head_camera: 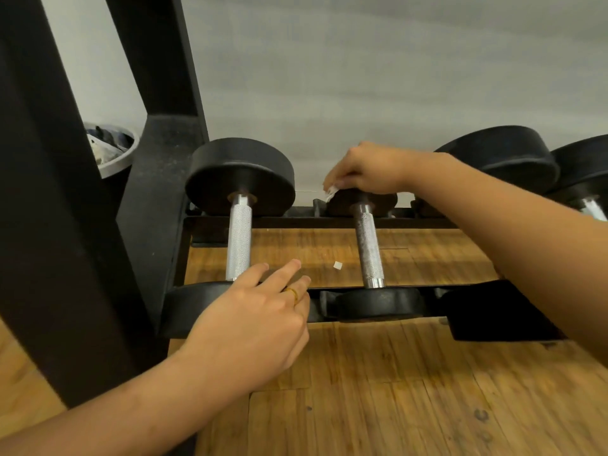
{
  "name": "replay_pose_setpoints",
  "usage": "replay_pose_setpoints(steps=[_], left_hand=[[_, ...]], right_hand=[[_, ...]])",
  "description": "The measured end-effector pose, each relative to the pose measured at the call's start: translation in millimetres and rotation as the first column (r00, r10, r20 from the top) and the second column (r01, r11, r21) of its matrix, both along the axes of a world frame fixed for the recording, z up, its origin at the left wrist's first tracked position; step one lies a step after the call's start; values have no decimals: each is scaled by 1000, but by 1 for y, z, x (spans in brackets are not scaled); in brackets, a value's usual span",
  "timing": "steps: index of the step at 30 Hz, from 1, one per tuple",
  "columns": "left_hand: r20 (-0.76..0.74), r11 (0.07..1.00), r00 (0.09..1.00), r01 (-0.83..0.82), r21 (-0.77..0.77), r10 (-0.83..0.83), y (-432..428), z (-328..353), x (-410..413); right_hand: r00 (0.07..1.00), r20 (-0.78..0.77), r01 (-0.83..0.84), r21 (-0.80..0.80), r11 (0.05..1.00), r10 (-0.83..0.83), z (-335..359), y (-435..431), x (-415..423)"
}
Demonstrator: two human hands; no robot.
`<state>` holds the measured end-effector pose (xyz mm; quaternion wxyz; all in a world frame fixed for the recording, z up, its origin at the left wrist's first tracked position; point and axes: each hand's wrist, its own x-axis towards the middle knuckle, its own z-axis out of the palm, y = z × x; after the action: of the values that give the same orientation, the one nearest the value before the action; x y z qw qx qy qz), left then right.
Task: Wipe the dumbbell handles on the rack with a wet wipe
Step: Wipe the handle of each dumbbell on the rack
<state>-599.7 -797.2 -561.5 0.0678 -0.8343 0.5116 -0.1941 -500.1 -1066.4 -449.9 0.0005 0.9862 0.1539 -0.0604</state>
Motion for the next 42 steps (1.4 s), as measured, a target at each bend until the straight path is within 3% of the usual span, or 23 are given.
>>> replay_pose_setpoints(steps=[4,7,10,13,14,16,23,28,33,38,42], left_hand=[[-18,1000,1000,3,-10,-3,1,-1,0],[-31,1000,1000,4,-9,-4,0,-3,1],[-35,1000,999,9,-11,-10,1,-4,2],[-59,1000,998,8,-20,-9,0,-3,2],[-68,1000,998,7,-21,-8,0,-2,2],[-76,1000,997,3,-22,-4,-1,0,2],[-83,1000,996,-12,0,12,1,3,1],[-67,1000,997,-24,11,25,-1,5,-1],[-64,999,997,-30,21,31,-2,7,-3],[-48,999,998,-34,30,35,-4,8,-3],[-32,999,999,-28,28,29,-2,7,-2]], right_hand=[[963,141,161,377,912,-229,-19,-31,-41],[829,248,227,671,706,-502,-54,-37,-59],[731,70,306,856,417,-679,-82,-41,-56],[713,-162,306,947,96,-682,-96,-42,-54],[709,-216,301,953,12,-671,-97,-41,-54],[685,-269,308,949,-66,-677,-96,-38,-53],[568,-442,444,875,-193,-695,-116,-36,-69],[636,-462,424,879,-221,-619,-113,-28,-68],[648,-581,479,814,-330,-493,-115,-25,-62],[686,-413,487,872,-45,-598,-122,-31,-69],[707,-316,453,889,62,-633,-119,-30,-69]])
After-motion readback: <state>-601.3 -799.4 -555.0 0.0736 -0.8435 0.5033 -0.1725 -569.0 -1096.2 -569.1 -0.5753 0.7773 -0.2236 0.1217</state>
